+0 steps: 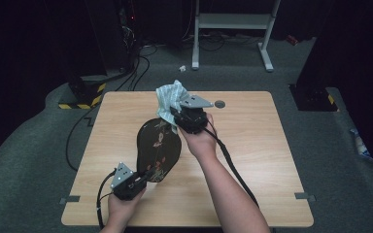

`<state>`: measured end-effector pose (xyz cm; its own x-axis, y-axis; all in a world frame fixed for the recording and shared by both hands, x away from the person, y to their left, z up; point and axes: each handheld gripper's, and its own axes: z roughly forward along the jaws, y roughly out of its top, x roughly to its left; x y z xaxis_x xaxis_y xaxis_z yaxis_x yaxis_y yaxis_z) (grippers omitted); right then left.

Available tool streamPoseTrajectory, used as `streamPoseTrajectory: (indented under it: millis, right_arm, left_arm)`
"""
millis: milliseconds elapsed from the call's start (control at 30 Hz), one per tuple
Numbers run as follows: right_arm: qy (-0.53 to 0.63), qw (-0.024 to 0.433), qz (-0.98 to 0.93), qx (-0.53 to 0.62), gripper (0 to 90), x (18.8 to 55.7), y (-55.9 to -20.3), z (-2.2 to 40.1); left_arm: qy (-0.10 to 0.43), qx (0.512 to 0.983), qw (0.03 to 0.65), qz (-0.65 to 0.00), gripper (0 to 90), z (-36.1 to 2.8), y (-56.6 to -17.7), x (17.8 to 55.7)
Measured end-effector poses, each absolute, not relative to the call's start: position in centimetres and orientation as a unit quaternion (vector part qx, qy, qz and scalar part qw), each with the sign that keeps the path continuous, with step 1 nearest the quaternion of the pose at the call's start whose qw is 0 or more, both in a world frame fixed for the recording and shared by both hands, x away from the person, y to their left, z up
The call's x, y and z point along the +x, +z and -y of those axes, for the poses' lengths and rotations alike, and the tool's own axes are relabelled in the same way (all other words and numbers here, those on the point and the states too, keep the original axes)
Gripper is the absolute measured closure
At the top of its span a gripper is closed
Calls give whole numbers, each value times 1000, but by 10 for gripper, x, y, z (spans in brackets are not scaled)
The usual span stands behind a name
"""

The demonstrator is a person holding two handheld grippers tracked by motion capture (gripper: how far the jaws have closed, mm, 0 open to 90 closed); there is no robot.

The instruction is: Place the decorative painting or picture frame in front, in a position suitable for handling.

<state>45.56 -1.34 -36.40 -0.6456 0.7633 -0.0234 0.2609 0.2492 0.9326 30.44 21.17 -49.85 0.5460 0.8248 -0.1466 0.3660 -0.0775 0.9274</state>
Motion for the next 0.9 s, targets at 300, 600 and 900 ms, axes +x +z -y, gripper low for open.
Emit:
streamPoseTrajectory:
  millis: [300,600,900]
  right_arm:
    - [531,251,-757,286,737,426,-345,-10]
    - [567,243,-757,216,734,384,-329,-34]
    - [562,256,-765,182,733,364,-330,-47]
  left_arm:
    - [216,703,526,-427,796,-213,-499,305]
    - [212,703,526,-430,795,-213,-499,306]
    - [212,701,528,-431,795,-212,-499,307]
